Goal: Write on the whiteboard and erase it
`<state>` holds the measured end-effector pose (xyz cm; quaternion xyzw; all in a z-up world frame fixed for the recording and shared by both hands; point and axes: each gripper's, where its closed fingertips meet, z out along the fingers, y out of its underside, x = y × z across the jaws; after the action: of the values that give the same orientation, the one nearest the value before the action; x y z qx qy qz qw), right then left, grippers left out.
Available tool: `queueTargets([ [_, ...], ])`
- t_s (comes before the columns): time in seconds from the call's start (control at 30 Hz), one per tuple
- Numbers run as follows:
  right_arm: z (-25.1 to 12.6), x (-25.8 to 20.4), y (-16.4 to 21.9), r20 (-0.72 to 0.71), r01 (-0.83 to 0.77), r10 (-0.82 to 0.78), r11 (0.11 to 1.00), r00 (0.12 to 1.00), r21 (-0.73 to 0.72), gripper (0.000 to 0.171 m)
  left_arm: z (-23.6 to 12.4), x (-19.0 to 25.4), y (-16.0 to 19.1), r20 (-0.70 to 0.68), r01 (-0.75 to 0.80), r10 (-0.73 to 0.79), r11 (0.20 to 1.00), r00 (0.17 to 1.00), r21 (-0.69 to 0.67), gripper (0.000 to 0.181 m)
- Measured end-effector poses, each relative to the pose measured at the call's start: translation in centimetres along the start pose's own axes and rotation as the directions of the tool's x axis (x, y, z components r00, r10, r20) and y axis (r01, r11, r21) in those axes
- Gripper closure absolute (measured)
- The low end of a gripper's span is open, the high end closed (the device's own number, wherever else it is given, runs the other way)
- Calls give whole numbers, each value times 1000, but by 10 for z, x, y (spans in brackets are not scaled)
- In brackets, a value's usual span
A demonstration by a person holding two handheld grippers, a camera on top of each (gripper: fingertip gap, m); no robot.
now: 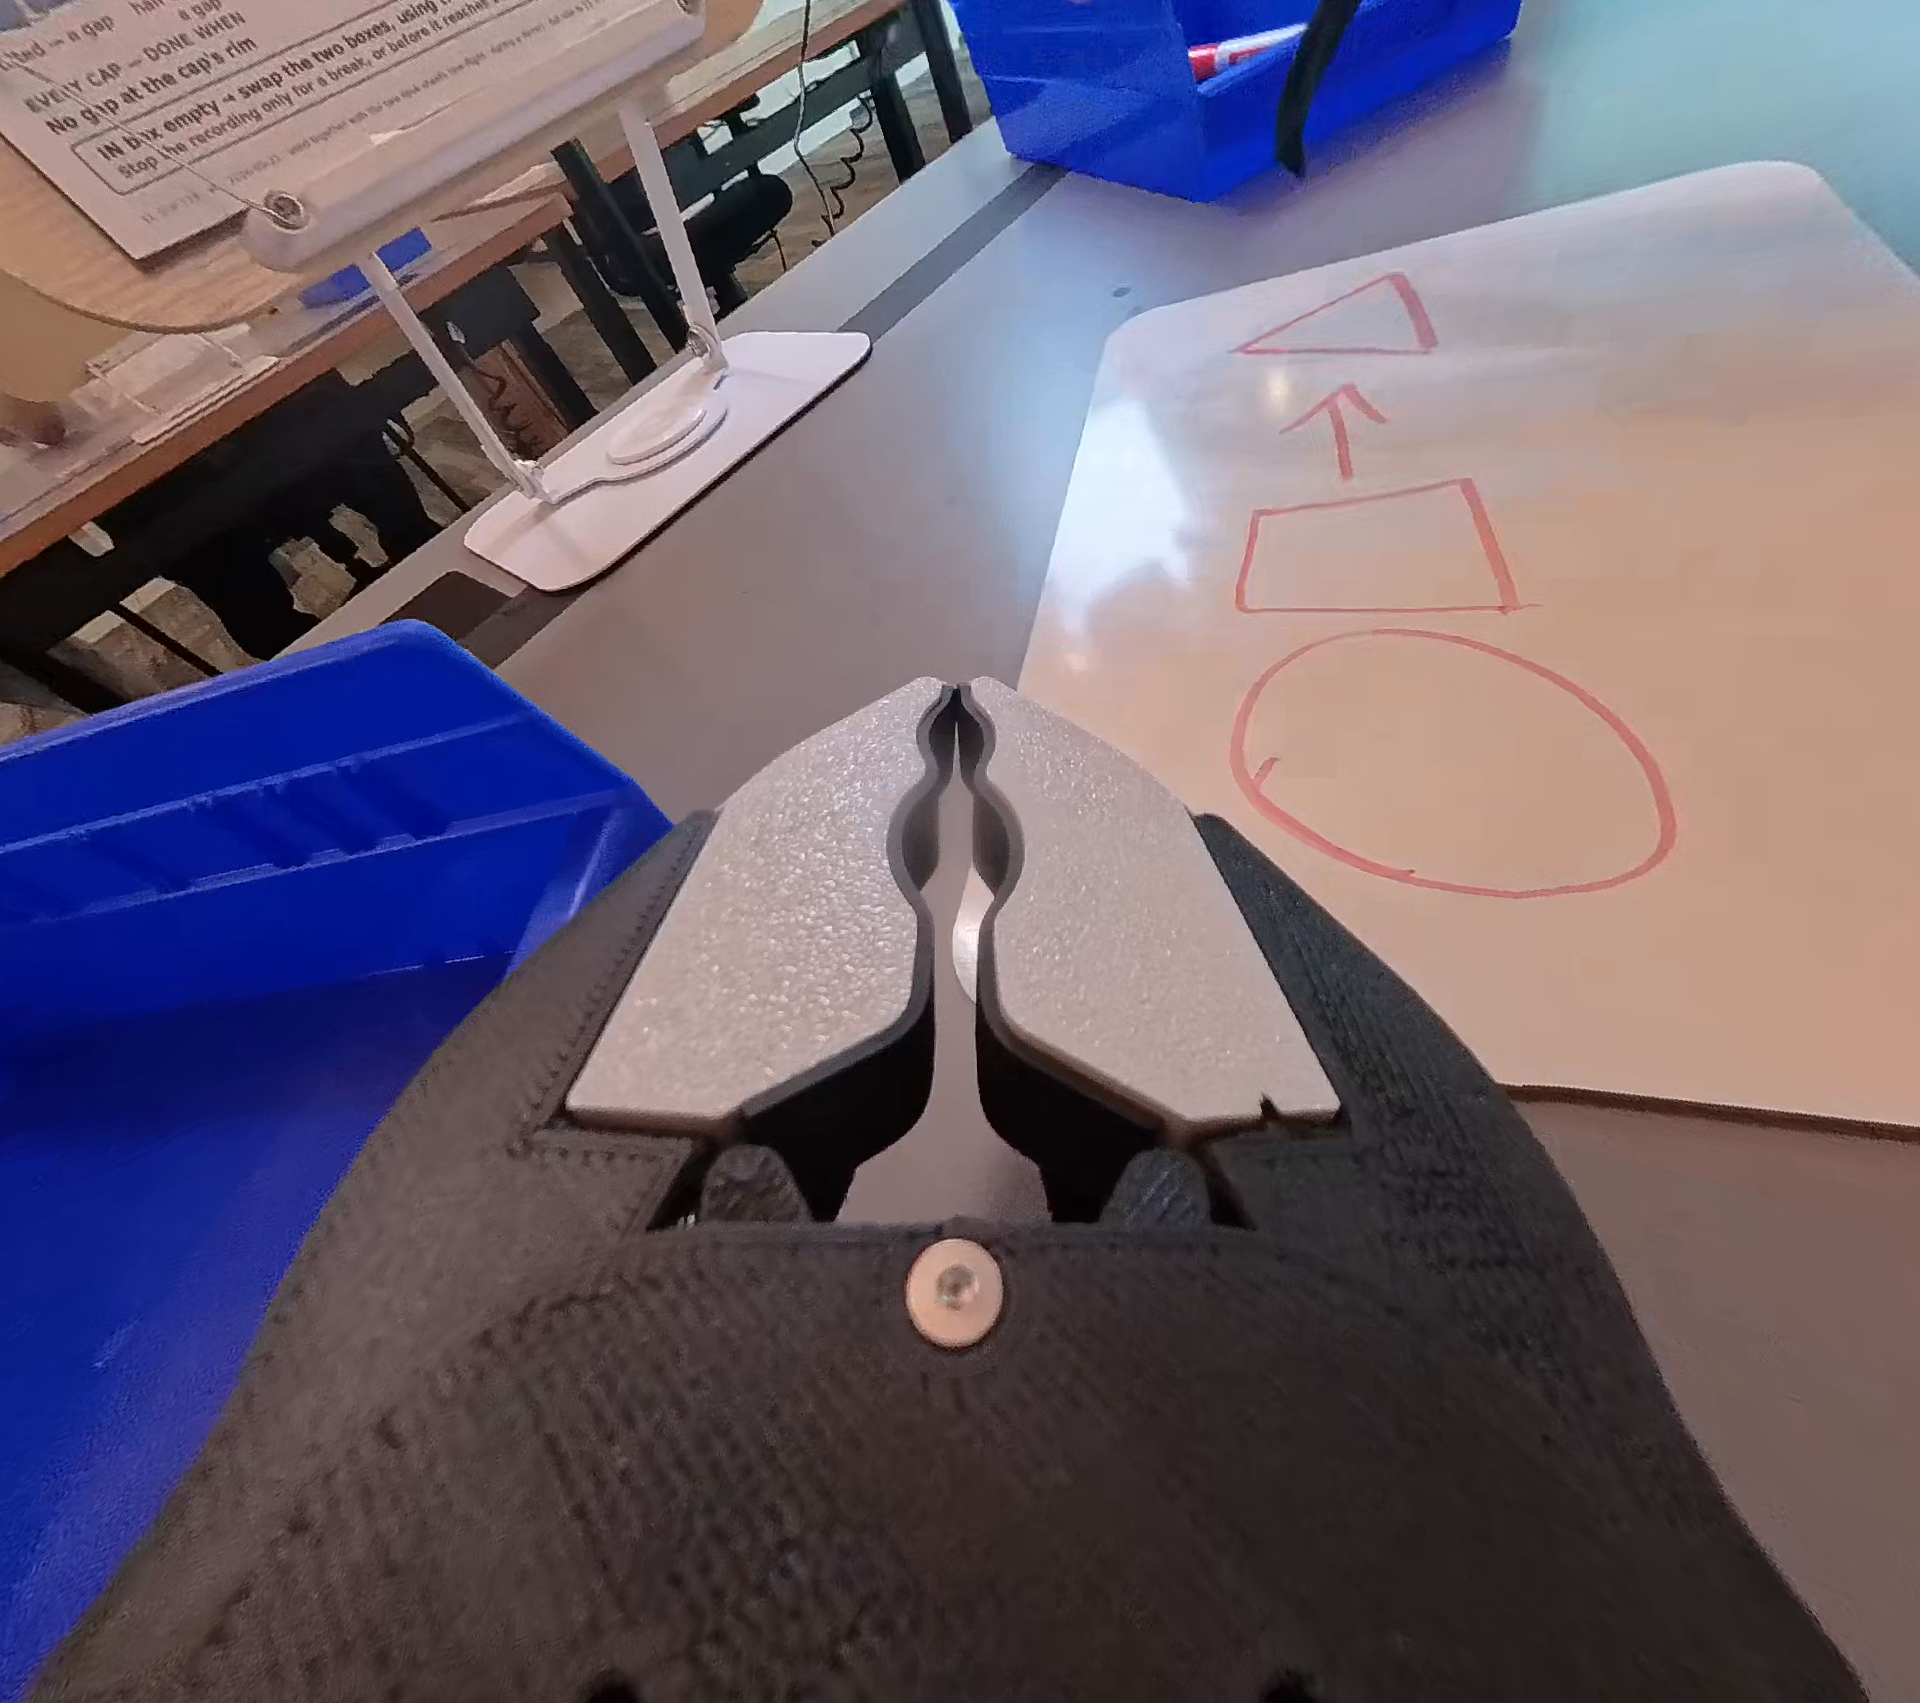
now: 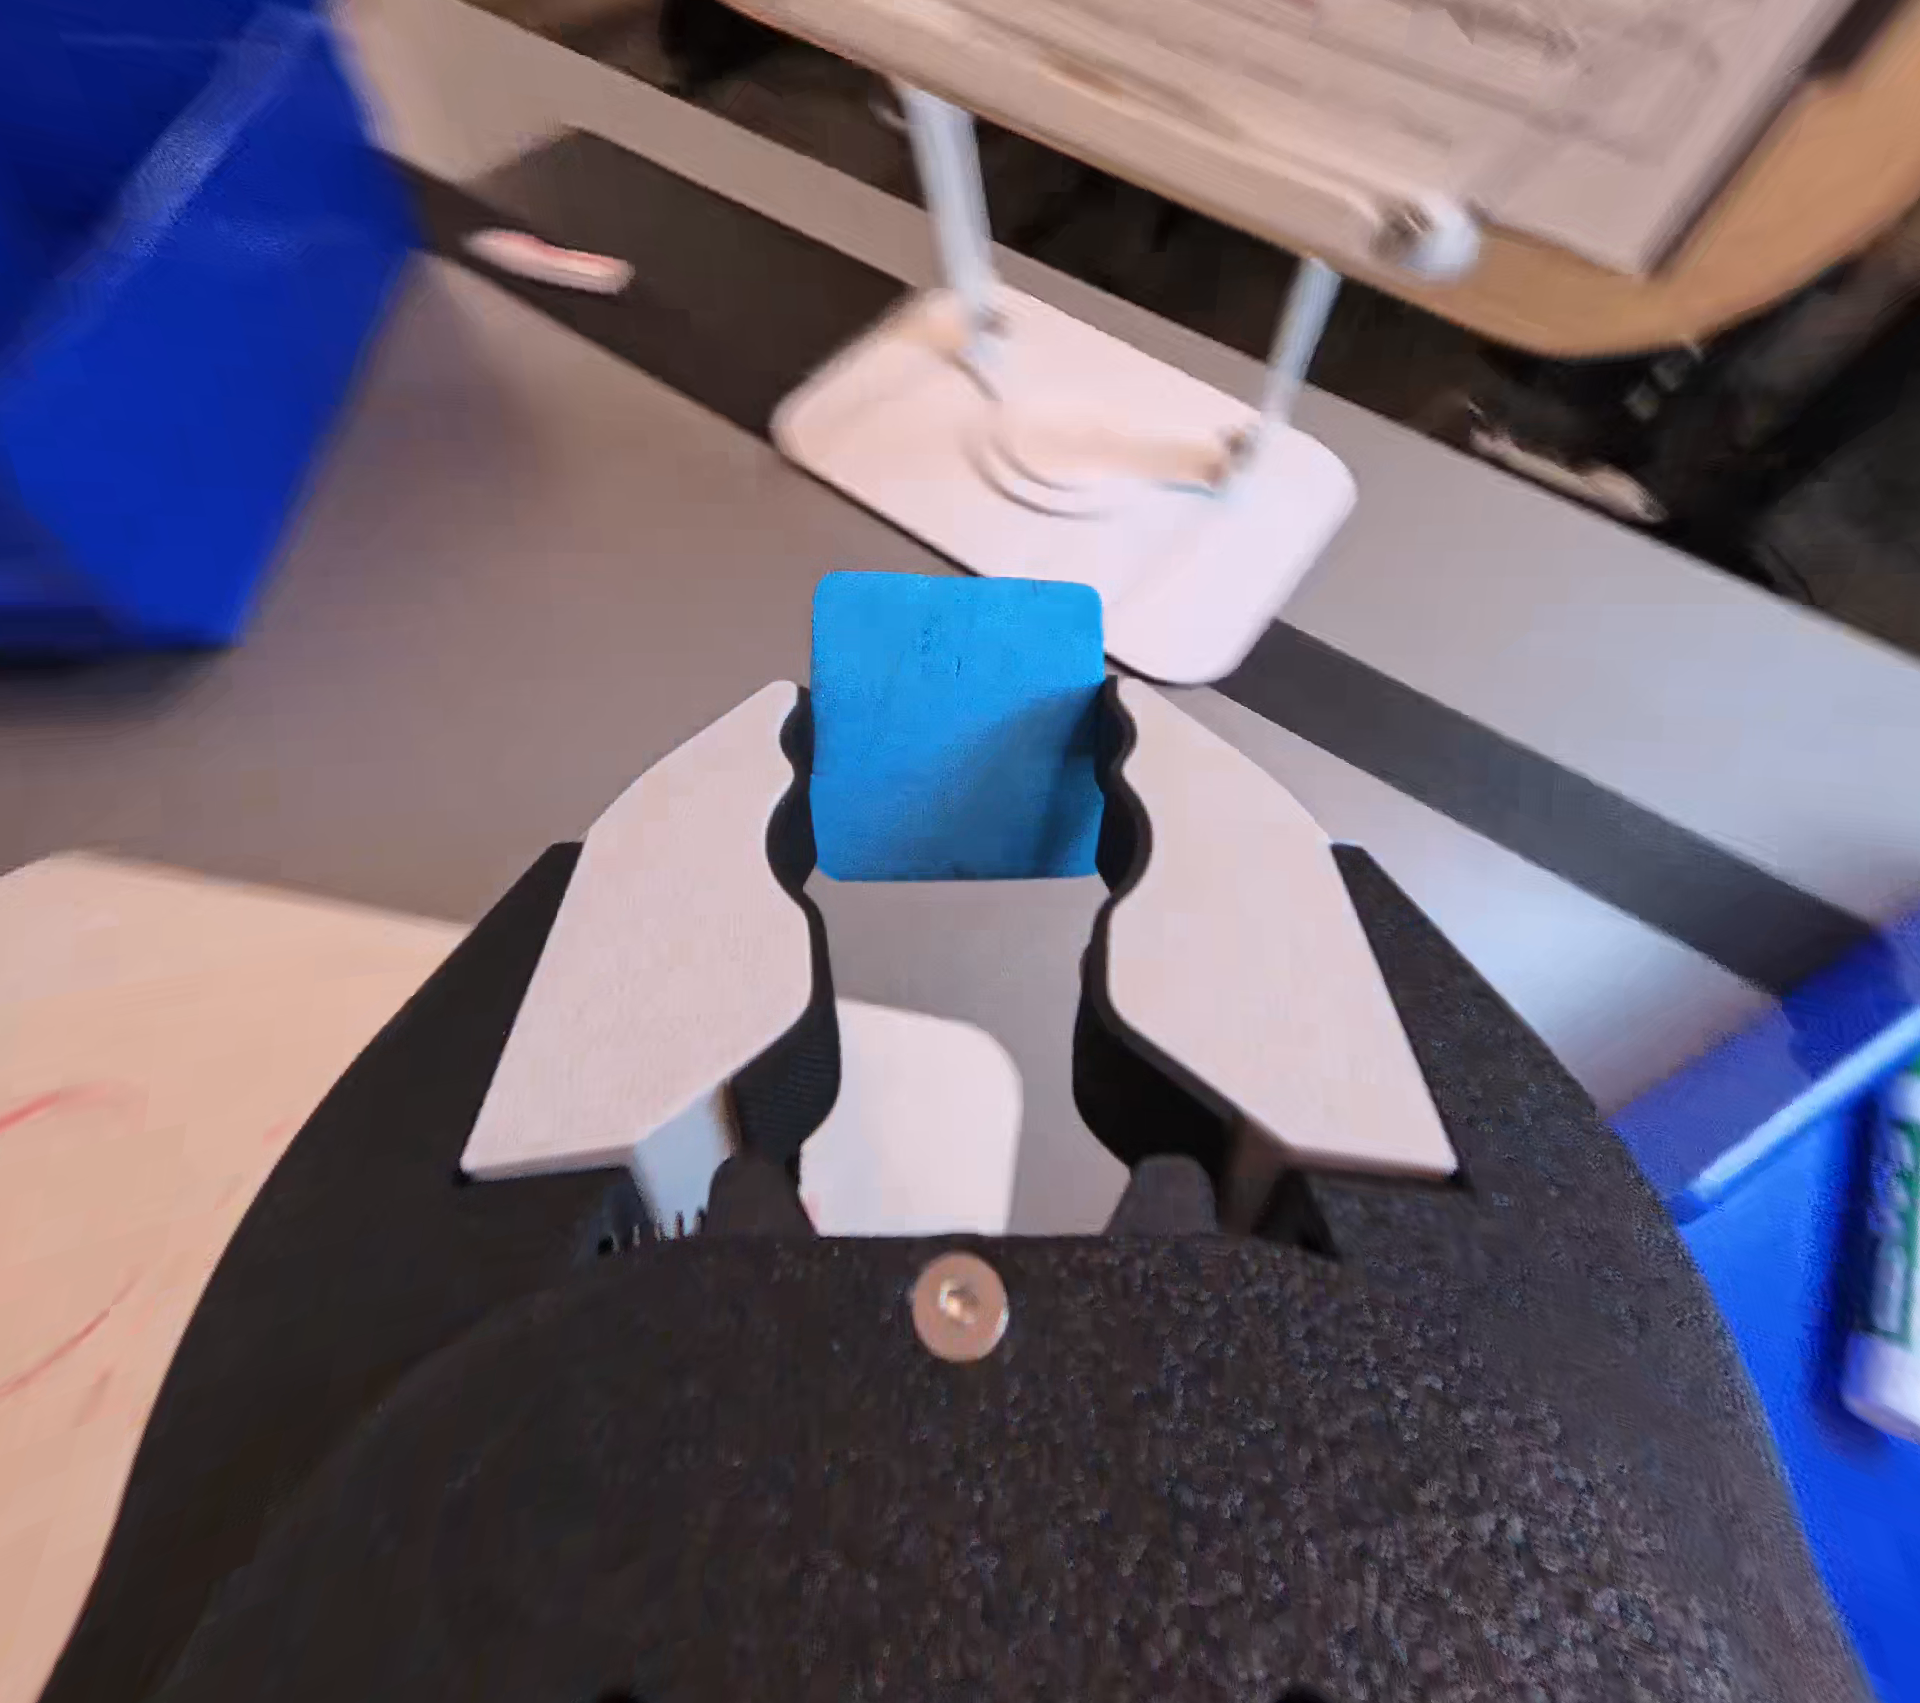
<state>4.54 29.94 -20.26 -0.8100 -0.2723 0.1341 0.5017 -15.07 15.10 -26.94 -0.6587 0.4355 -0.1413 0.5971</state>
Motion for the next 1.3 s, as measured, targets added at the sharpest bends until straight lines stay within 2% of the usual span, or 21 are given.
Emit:
queueTargets([
  [0.03, -15, -20, -1, 72, 61, -60, 998, 996, -8, 119, 1, 2, 2, -6, -2, 2, 1000, 1000, -11, 181],
  [0.1, -41, -54, 23, 224, 187, -167, 980, 960, -71, 118, 2, 4, 3, -14, -14, 14, 1000, 1000, -19, 181],
  [0.17, -54, -64, 59, 272, 253, -209, 958, 939, -137, 118, 3, 7, 2, -24, -24, 23, 999, 999, -22, 181],
  [0.27, -60, -66, 107, 320, 236, -162, 949, 934, -208, 118, 4, 9, 4, -32, -34, 33, 999, 999, -33, 181],
  [0.4, -60, -60, 145, 331, 273, -180, 927, 926, -258, 117, 3, 9, 5, -33, -35, 34, 999, 999, -39, 181],
  [0.67, -68, -65, 157, 398, 401, -255, 850, 881, -343, 108, 5, 13, 8, -54, -41, 38, 998, 998, -52, 181],
  [0.9, -68, -63, 162, 377, 335, -166, 833, 911, -441, 108, 4, 12, 7, -55, -41, 38, 998, 998, -51, 181],
  [0.97, -67, -61, 166, 371, 332, -162, 823, 914, -461, 119, 5, 13, 7, -59, -41, 38, 998, 998, -52, 181],
  [1.1, -64, -62, 165, 393, 353, -169, 814, 904, -461, 121, 6, 16, 10, -80, -54, 48, 996, 996, -69, 181],
  [1.17, -54, -50, 160, 370, 351, -179, 808, 912, -474, 122, 6, 20, 15, -111, -64, 53, 993, 992, -97, 181],
  [1.23, -40, -33, 153, 320, 280, -129, 826, 939, -490, 122, 4, 23, 22, -154, -87, 65, 986, 986, -143, 181],
  [1.3, -30, -39, 147, 329, 251, -94, 842, 940, -477, 121, -2, 24, 26, -194, -135, 102, 977, 976, -165, 181],
])
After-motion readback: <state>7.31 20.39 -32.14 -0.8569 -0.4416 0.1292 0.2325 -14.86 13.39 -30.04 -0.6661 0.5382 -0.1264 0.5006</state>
